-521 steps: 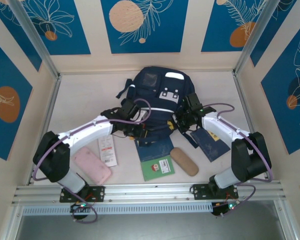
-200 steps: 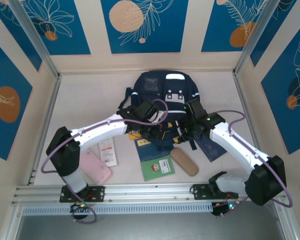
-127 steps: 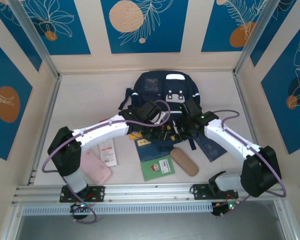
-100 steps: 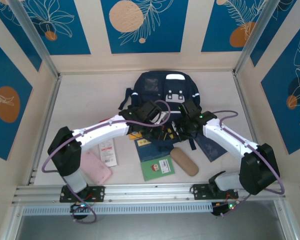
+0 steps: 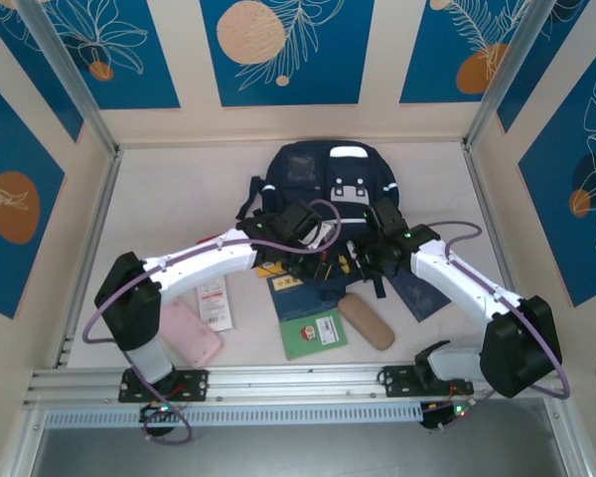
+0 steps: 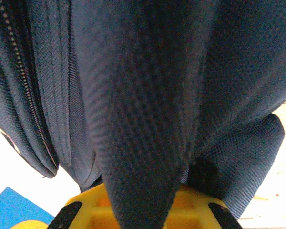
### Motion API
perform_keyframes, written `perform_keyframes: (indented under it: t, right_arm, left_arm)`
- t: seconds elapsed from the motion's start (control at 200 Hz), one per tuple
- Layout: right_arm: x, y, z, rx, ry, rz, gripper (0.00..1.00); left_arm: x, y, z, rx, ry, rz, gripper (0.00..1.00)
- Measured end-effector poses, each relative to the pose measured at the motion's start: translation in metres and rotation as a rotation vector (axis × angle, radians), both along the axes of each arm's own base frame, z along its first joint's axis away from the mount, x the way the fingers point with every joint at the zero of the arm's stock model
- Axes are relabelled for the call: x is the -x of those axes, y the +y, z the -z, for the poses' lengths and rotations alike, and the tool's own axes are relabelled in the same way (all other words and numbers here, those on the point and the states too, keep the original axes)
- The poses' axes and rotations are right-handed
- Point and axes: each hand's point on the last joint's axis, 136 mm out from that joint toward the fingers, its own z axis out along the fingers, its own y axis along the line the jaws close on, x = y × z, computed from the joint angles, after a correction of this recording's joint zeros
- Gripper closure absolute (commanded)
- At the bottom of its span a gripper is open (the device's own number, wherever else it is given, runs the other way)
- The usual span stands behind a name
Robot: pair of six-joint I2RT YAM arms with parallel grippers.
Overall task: Pack the student bag
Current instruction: Unzip the student bag at the top-center of the table.
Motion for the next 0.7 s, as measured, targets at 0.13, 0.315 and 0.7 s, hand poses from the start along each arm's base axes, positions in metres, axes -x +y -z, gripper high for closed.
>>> perform_keyframes:
  t: [0.13, 0.315, 0.7]
  right_arm:
    - [-0.001, -0.001, 0.000, 0.007, -0.013, -0.013, 1.00]
    - [-0.003, -0.002, 0.000, 0.024, -0.049, -0.049, 1.00]
    - [-0.014, -0.006, 0.001, 0.104, -0.115, -0.199, 1.00]
  left_arm:
    - [-0.003, 0.007, 0.002, -0.001, 0.008, -0.007, 1.00]
    - [-0.010, 0.021, 0.001, 0.015, 0.036, -0.033, 1.00]
    - [-0.013, 0.036, 0.002, -0.002, 0.057, -0.005, 1.00]
